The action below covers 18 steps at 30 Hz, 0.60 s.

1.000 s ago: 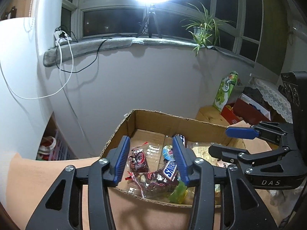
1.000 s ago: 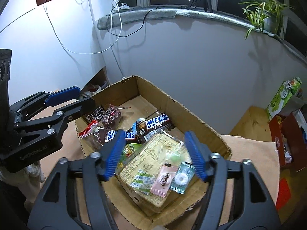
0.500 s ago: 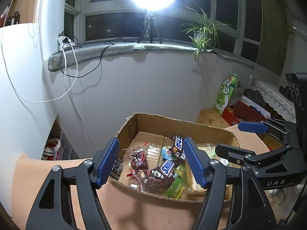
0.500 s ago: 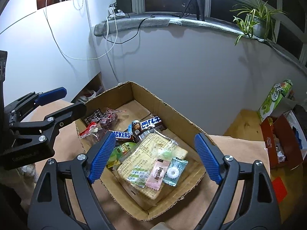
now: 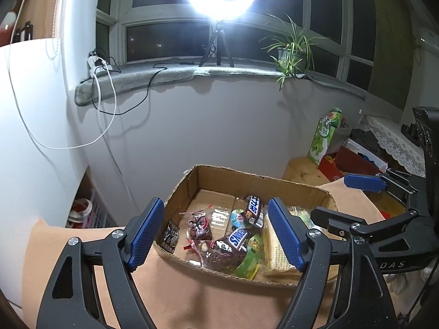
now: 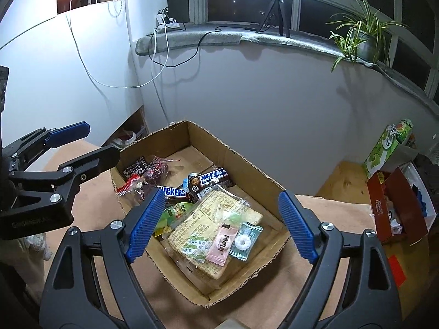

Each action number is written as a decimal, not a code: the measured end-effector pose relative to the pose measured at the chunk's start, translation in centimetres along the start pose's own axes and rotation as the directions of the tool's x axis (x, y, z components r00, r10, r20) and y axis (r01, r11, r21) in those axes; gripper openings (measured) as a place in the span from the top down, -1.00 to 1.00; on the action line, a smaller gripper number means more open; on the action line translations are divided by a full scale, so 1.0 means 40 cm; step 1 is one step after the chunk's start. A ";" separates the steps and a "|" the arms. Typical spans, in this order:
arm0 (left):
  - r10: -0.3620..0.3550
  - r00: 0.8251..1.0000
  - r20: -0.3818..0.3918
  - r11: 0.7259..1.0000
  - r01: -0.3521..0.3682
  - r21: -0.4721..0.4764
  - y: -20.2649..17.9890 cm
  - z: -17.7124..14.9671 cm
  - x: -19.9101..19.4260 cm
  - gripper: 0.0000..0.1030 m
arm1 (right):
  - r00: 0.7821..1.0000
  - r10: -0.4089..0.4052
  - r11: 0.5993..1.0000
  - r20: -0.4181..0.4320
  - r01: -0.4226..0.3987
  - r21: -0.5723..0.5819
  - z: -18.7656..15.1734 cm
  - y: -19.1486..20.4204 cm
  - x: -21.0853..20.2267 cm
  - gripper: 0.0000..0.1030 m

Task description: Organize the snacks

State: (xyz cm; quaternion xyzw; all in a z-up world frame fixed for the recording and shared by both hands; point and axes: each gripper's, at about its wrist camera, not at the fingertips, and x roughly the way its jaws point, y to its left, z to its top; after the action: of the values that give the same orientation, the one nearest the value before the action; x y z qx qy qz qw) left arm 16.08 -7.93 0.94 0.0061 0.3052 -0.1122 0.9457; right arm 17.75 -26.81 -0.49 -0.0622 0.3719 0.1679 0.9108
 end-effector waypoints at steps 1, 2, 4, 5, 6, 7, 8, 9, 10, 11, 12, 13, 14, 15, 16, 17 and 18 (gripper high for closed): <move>0.001 1.000 0.000 1.000 -0.001 0.003 -0.003 0.000 -0.002 -0.52 | 1.000 -0.001 1.000 0.000 0.001 0.000 -0.001 0.000 -0.002 -0.69; 0.003 1.000 0.000 1.000 -0.003 0.005 -0.006 0.000 -0.003 -0.52 | 1.000 -0.002 1.000 0.001 0.002 0.000 -0.002 -0.001 -0.004 -0.69; 0.006 1.000 -0.003 1.000 -0.006 0.009 -0.010 -0.001 -0.006 -0.52 | 1.000 -0.001 1.000 0.002 0.001 0.003 -0.003 -0.004 -0.008 -0.69; 0.008 1.000 -0.003 1.000 -0.008 0.010 -0.011 -0.001 -0.006 -0.52 | 1.000 -0.001 1.000 0.003 0.001 0.004 -0.004 -0.005 -0.010 -0.69; 0.011 1.000 -0.002 1.000 -0.011 0.012 -0.014 -0.002 -0.008 -0.52 | 1.000 -0.001 1.000 0.004 0.001 0.006 -0.005 -0.005 -0.013 -0.69; 0.014 1.000 -0.002 1.000 -0.014 0.014 -0.016 -0.002 -0.011 -0.52 | 1.000 -0.003 1.000 0.005 0.003 0.007 -0.006 -0.005 -0.016 -0.69; 0.017 1.000 -0.001 1.000 -0.017 0.015 -0.018 -0.003 -0.014 -0.52 | 1.000 -0.003 1.000 0.007 0.003 0.009 -0.007 -0.006 -0.018 -0.69; 0.018 1.000 0.000 1.000 -0.018 0.015 -0.020 -0.003 -0.015 -0.52 | 1.000 -0.002 1.000 0.009 0.002 0.009 -0.009 -0.005 -0.021 -0.69; 0.018 1.000 0.000 1.000 -0.018 0.015 -0.022 -0.005 -0.019 -0.52 | 1.000 -0.001 1.000 0.009 0.001 0.009 -0.010 -0.006 -0.023 -0.69; 0.020 1.000 -0.001 1.000 -0.020 0.015 -0.022 -0.005 -0.019 -0.52 | 1.000 -0.003 1.000 0.012 0.003 0.008 -0.013 -0.004 -0.027 -0.69; 0.023 1.000 -0.002 1.000 -0.023 0.015 -0.022 -0.007 -0.023 -0.52 | 1.000 -0.005 1.000 0.014 0.005 0.007 -0.017 -0.003 -0.031 -0.69; 0.024 1.000 -0.002 1.000 -0.024 0.013 -0.023 -0.011 -0.029 -0.52 | 1.000 -0.007 1.000 0.016 0.007 0.007 -0.021 0.000 -0.035 -0.69; 0.025 1.000 -0.001 1.000 -0.025 0.013 -0.023 -0.014 -0.034 -0.52 | 1.000 -0.007 1.000 0.017 0.007 0.006 -0.025 0.002 -0.038 -0.70; 0.027 1.000 0.001 1.000 -0.027 0.010 -0.021 -0.018 -0.043 -0.52 | 1.000 -0.007 1.000 0.019 0.007 0.006 -0.029 0.005 -0.041 -0.70; 0.028 1.000 0.003 1.000 -0.028 0.007 -0.020 -0.022 -0.051 -0.52 | 1.000 -0.009 1.000 0.021 0.009 0.004 -0.034 0.010 -0.046 -0.70; 0.028 1.000 0.005 1.000 -0.028 0.004 -0.019 -0.026 -0.058 -0.52 | 1.000 -0.011 1.000 0.023 0.011 0.002 -0.037 0.012 -0.049 -0.70; 0.029 1.000 0.006 1.000 -0.029 -0.001 -0.017 -0.032 -0.068 -0.52 | 1.000 -0.012 1.000 0.026 0.012 0.000 -0.041 0.015 -0.053 -0.70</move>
State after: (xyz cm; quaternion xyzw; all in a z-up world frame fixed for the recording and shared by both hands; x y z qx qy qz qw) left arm 13.06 -7.93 1.53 0.0099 0.3022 -0.0983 0.9481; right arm 15.05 -27.21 -0.17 -0.0623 0.3599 0.1631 0.9165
